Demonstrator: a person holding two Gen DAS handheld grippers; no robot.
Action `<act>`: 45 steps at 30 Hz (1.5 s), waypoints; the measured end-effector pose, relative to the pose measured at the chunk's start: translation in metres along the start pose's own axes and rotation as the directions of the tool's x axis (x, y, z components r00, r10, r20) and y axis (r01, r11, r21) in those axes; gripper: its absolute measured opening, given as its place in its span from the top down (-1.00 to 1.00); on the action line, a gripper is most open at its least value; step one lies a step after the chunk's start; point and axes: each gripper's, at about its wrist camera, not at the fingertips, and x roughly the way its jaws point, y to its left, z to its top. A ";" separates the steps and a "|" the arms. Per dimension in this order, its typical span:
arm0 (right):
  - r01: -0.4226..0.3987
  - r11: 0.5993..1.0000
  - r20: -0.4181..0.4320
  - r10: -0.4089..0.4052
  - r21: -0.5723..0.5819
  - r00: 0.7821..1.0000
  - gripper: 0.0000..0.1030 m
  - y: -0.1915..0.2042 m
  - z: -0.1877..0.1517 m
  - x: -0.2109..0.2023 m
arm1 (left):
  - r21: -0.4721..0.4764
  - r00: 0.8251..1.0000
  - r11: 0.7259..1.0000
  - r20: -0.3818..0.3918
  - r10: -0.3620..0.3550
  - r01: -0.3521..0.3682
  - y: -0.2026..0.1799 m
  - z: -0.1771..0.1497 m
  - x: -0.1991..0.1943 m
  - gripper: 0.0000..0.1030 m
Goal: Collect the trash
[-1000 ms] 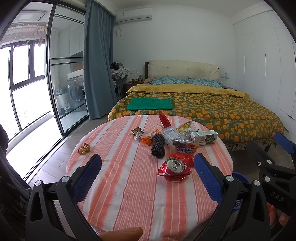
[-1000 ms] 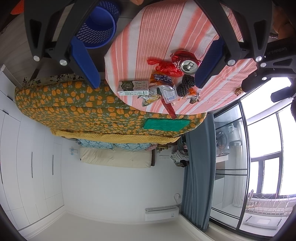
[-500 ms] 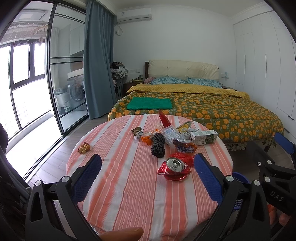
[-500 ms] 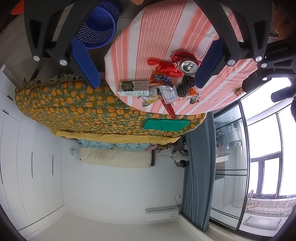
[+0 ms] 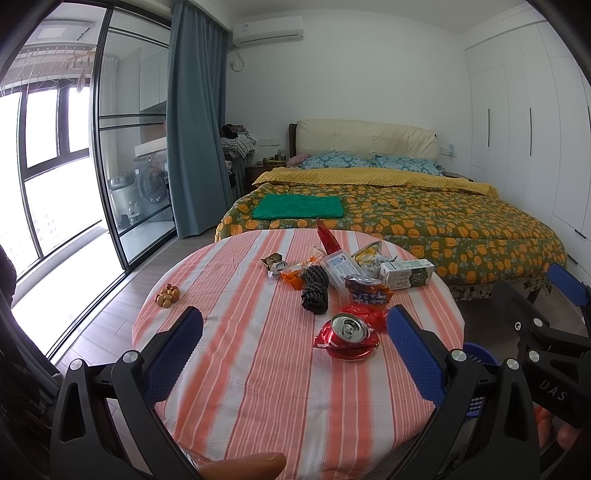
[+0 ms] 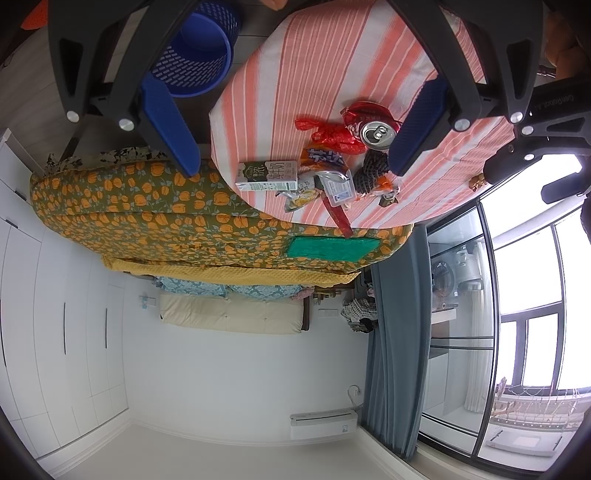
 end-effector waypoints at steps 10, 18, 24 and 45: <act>0.002 1.000 0.000 -0.002 0.000 1.000 -0.91 0.000 0.001 -0.001 | 0.001 1.000 1.000 0.001 0.000 0.000 0.001 -0.001 0.000 -0.92; 0.001 1.000 0.000 -0.001 0.001 1.000 -0.91 0.000 0.001 -0.001 | 0.001 1.000 1.000 0.002 0.000 0.000 0.001 -0.002 0.000 -0.92; 0.002 1.000 -0.001 -0.002 0.000 1.000 -0.91 0.000 0.001 -0.001 | 0.000 1.000 1.000 0.003 -0.001 0.001 0.000 -0.001 -0.001 -0.92; 0.003 1.000 -0.003 -0.003 0.000 1.000 -0.91 0.000 0.001 -0.001 | 0.001 1.000 1.000 0.002 -0.003 0.003 -0.004 -0.001 -0.002 -0.92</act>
